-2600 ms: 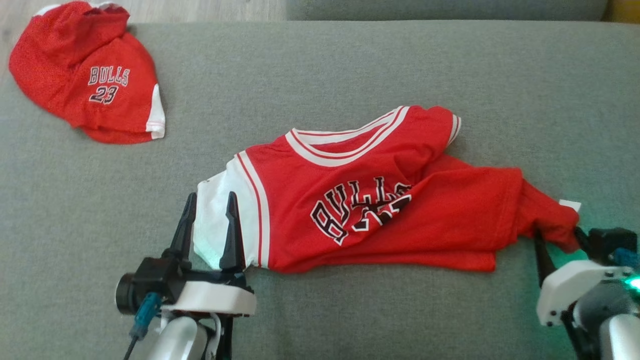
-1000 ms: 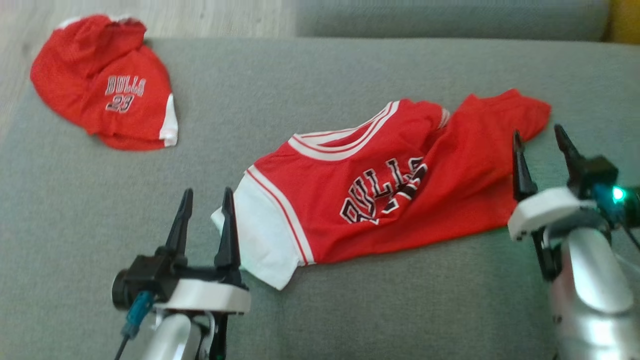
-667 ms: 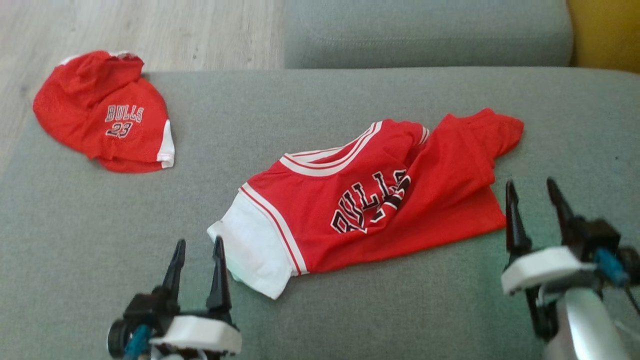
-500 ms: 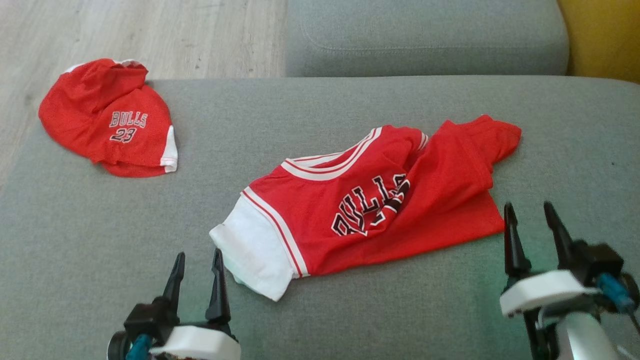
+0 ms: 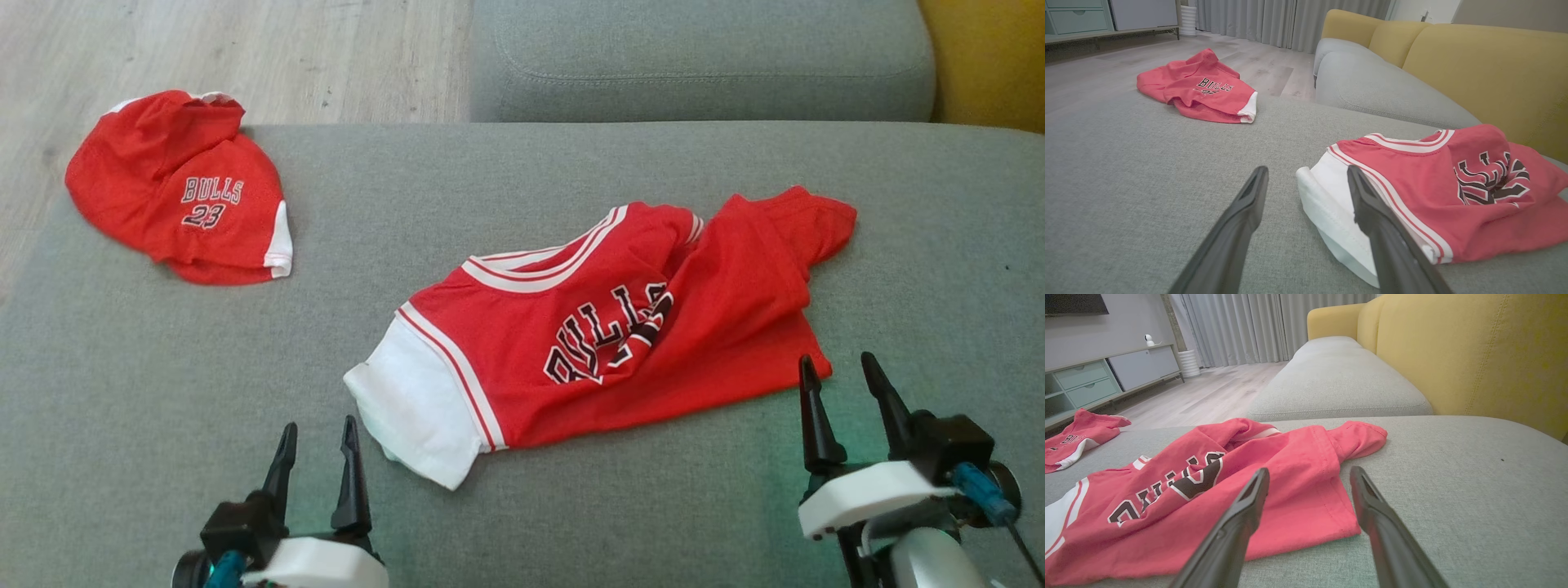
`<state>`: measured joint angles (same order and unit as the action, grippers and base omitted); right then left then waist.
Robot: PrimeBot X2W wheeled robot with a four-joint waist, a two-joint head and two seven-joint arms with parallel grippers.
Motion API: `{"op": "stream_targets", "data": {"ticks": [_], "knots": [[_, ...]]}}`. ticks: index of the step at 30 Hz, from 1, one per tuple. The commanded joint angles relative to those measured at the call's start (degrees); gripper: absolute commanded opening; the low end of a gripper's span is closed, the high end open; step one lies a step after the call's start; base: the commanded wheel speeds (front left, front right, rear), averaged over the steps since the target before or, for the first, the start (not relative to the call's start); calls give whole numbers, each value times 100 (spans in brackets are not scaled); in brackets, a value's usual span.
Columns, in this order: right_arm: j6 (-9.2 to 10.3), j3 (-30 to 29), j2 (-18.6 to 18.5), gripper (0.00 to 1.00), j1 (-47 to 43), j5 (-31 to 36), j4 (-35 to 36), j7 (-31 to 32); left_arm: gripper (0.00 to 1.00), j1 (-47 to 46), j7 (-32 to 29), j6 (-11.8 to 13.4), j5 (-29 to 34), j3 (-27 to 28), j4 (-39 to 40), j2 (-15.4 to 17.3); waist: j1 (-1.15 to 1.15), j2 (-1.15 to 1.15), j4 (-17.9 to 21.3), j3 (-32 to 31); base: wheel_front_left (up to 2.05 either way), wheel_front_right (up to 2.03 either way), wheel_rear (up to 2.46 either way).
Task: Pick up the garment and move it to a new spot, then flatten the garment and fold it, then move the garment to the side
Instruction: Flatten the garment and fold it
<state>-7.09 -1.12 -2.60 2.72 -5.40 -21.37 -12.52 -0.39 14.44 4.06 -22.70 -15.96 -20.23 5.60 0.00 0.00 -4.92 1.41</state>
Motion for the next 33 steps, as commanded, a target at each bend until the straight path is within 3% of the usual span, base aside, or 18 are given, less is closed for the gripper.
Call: {"op": "stream_targets", "data": {"ticks": [1,11,25,26,27,28,33], "knots": [[-40,139,-28,100,156,9,193,-13,100,-223,56,29,-27,242,133,62,0,0,3,5,0,0,0],[-40,155,-28,100,252,58,289,32,100,-427,-43,52,-14,219,94,94,0,0,78,244,0,0,0],[-40,100,-28,100,828,417,451,250,100,-1571,-1320,-117,-317,121,-1016,124,0,0,323,1067,0,0,0],[-40,65,-28,100,856,466,426,310,78,-1607,-1344,-131,-329,108,-1040,115,0,0,326,1101,0,0,0],[-40,33,-28,100,885,515,395,375,18,-1636,-1343,-140,-336,99,-1049,108,0,0,324,1129,0,0,0],[-40,-2,-28,100,917,553,353,456,0,-1657,-1334,-151,-339,87,-1049,102,0,0,319,1158,0,0,0],[-40,-69,-28,100,1082,704,-19,1054,0,-1673,-1171,-185,-334,52,-894,96,0,0,246,1224,0,0,0]]}}
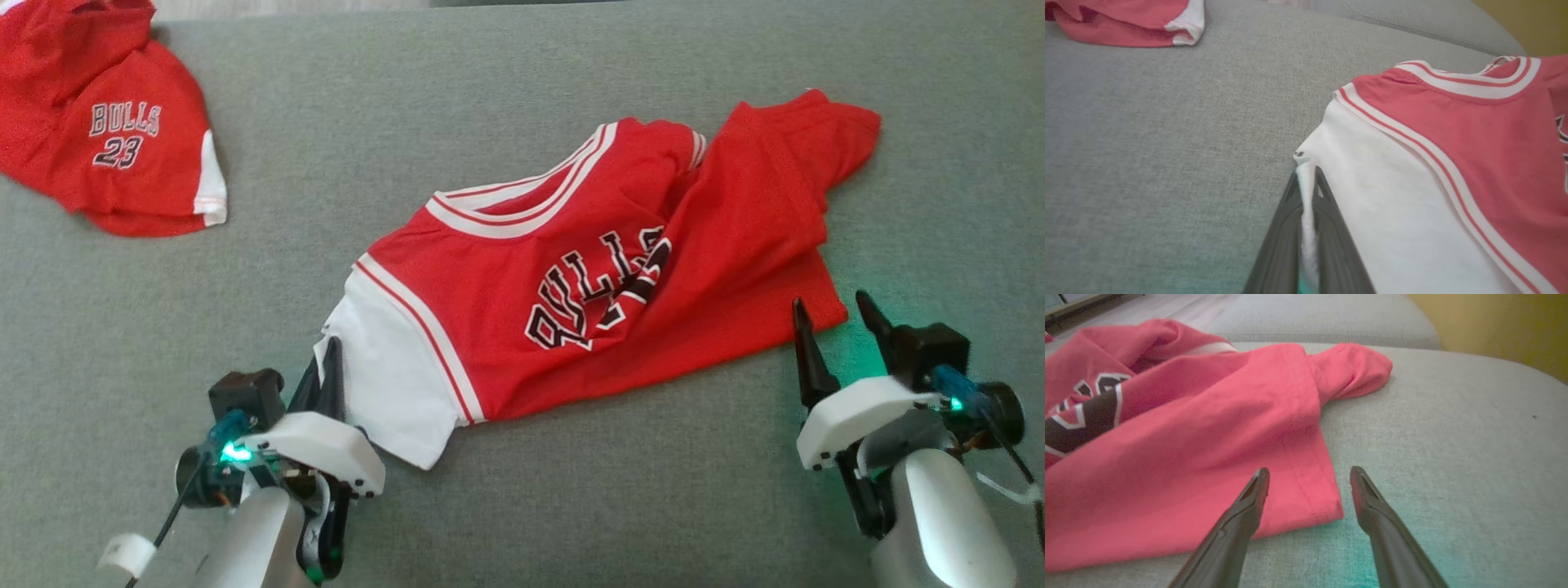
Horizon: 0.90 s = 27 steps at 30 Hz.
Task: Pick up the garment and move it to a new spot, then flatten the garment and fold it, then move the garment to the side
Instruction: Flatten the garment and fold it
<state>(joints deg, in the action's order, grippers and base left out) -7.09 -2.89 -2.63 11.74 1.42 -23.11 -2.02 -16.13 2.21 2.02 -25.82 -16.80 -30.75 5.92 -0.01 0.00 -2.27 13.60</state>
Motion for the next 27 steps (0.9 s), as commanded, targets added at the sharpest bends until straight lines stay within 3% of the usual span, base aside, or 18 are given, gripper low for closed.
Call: {"op": "stream_targets", "data": {"ticks": [1,7,8,9,10,11,19,27], "knots": [[-40,104,-25,100,217,22,72,98,0,-89,96,32,-9,132,214,69,1,0,-45,9,0,0,0],[-40,-101,-25,100,425,-103,-610,667,0,28,306,78,16,118,672,85,1,0,-213,9,0,0,0],[-40,-84,-25,81,446,-201,-714,756,0,49,319,83,26,103,752,88,1,0,-243,5,0,0,0],[-40,-30,-25,47,459,-323,-793,819,0,70,337,87,33,91,834,91,1,0,-272,-6,0,0,0],[-40,34,-25,18,470,-455,-840,852,0,94,347,92,30,86,918,92,1,0,-289,-18,0,0,0],[-40,92,-25,0,477,-586,-857,861,0,113,352,94,28,79,1005,95,1,0,-304,-33,0,0,0],[-40,221,-25,0,593,-1179,-271,392,0,137,430,135,-11,157,1858,185,1,0,-288,-289,0,0,0],[-40,-288,-130,0,711,-892,1613,105,0,-43,148,95,-538,558,3682,311,1,0,-144,-760,0,0,0]]}}
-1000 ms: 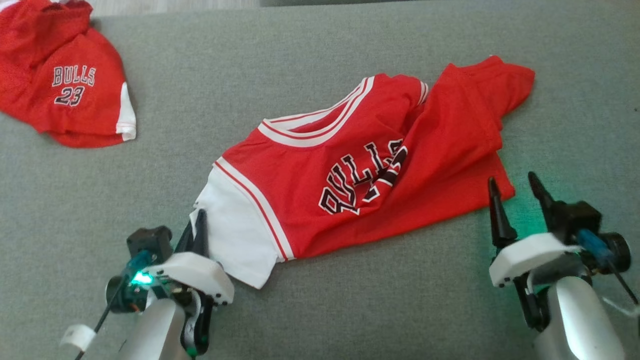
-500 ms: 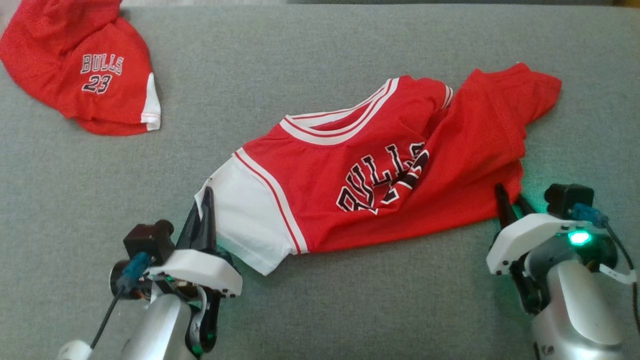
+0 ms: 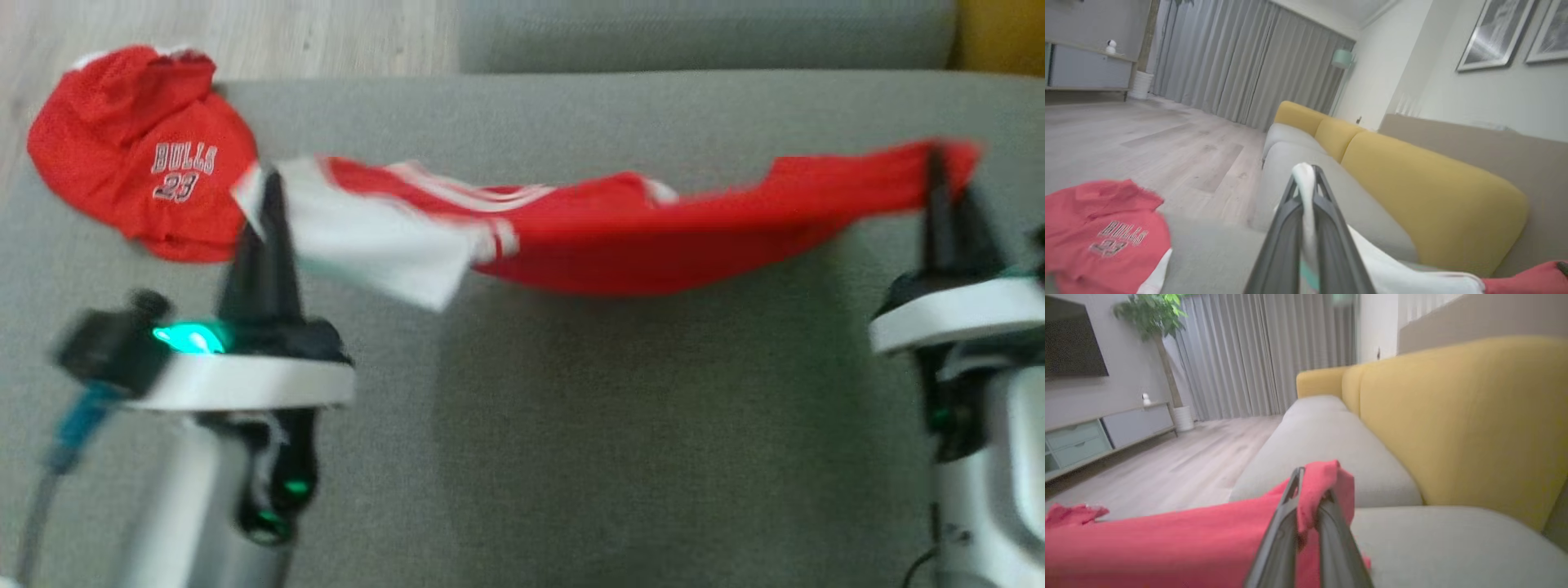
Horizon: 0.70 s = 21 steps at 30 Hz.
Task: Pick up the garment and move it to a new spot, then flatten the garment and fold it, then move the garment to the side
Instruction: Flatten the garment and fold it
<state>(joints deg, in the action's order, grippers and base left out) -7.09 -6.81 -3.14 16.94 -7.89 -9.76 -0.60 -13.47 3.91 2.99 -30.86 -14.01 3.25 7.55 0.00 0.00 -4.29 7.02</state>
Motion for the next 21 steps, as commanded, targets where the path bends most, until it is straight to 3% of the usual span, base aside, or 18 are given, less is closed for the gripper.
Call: {"op": "stream_targets", "data": {"ticks": [1,8,12,17,21], "knots": [[-40,38,-99,0,203,70,577,-25,0,-365,-112,-5,-115,335,553,179,0,0,81,-148,0,0,0],[-40,-382,-177,0,264,300,2904,487,0,-1186,-1013,78,-399,474,2430,454,0,0,199,-318,0,0,0],[-40,-406,-319,0,366,390,3713,1032,0,-1908,-1642,159,-504,434,2990,585,0,0,269,-264,0,0,0],[-40,-168,-582,0,706,436,3752,1605,0,-2874,-2240,173,-384,296,2864,760,0,0,358,155,0,0,0],[-40,228,-790,0,1557,354,2813,1841,0,-3815,-2562,46,-190,156,1846,925,0,0,458,837,0,0,0]]}}
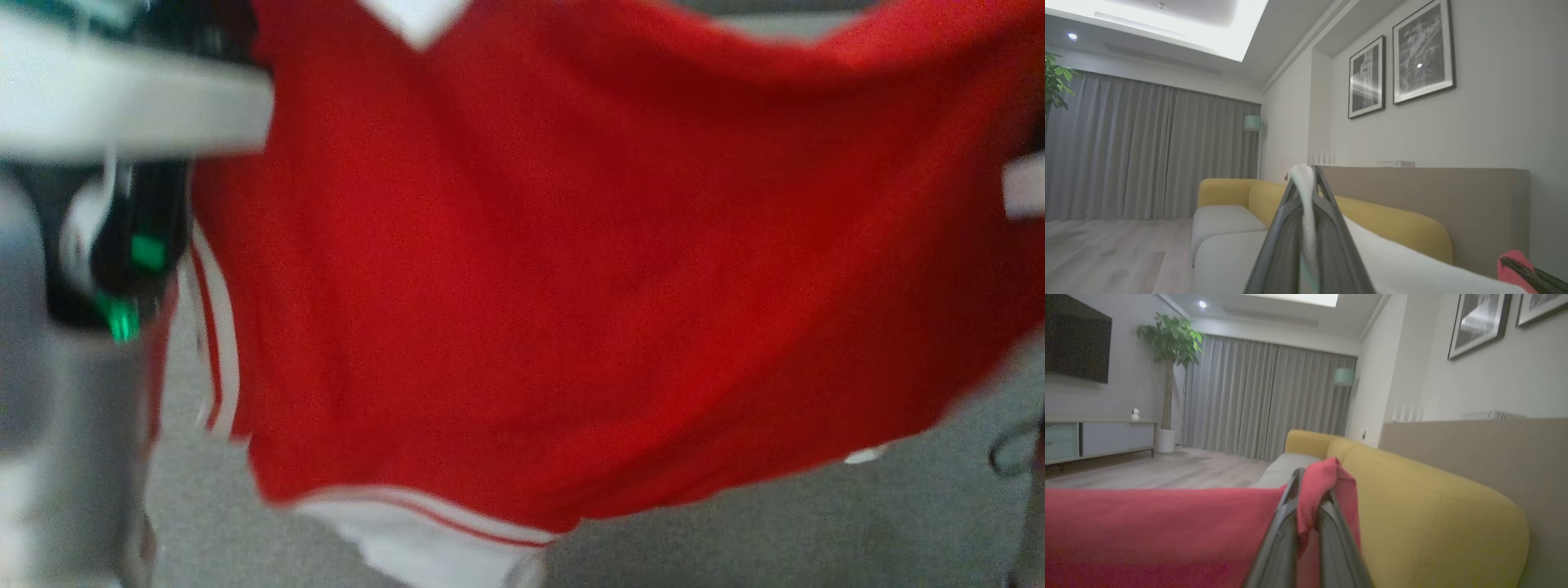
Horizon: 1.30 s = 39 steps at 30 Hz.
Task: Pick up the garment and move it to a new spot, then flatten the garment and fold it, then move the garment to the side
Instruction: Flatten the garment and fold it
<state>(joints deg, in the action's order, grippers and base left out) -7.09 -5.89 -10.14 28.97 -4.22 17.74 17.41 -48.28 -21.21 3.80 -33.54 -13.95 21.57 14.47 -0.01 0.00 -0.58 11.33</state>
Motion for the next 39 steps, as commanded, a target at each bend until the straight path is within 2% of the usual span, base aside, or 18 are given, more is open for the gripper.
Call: {"op": "stream_targets", "data": {"ticks": [1,7,8,10,15,20,25,29,34,39], "knots": [[-40,195,-138,0,590,27,-208,34,0,-527,-58,-61,133,111,-250,232,1,0,93,529,0,0,0],[-40,678,-128,0,2269,276,-1940,-244,0,-1920,207,-310,703,-91,-1938,326,1,0,184,1075,0,0,0],[-40,678,-128,0,2269,276,-1940,-244,0,-1920,207,-310,703,-91,-1938,326,1,0,184,1075,0,0,0],[-40,802,-43,0,2794,385,-2469,-354,0,-2393,457,-355,867,-104,-2450,300,1,0,214,1169,0,0,0],[-40,875,154,0,3838,728,-3740,-680,0,-3193,1067,-366,1035,-117,-3527,70,1,0,205,1260,0,0,0],[-40,650,279,0,4534,1063,-4747,-982,0,-3552,1504,-360,968,-101,-4251,-222,1,0,66,1472,0,0,0],[-40,576,379,0,4467,1244,-5395,-1345,0,-3191,1707,-568,747,-212,-4523,-454,1,0,-94,1802,0,0,0],[-40,522,438,0,4128,1249,-5747,-1661,0,-2563,1890,-667,533,-205,-4398,-517,1,0,-135,2010,0,0,0],[-40,356,491,0,3557,1126,-5952,-2118,0,-1568,2239,-660,268,-25,-3980,-477,1,0,-127,2078,0,0,0],[-40,129,576,0,2847,834,-5861,-2470,0,-402,2538,-601,6,188,-3310,-413,1,0,-72,1884,0,0,0]]}}
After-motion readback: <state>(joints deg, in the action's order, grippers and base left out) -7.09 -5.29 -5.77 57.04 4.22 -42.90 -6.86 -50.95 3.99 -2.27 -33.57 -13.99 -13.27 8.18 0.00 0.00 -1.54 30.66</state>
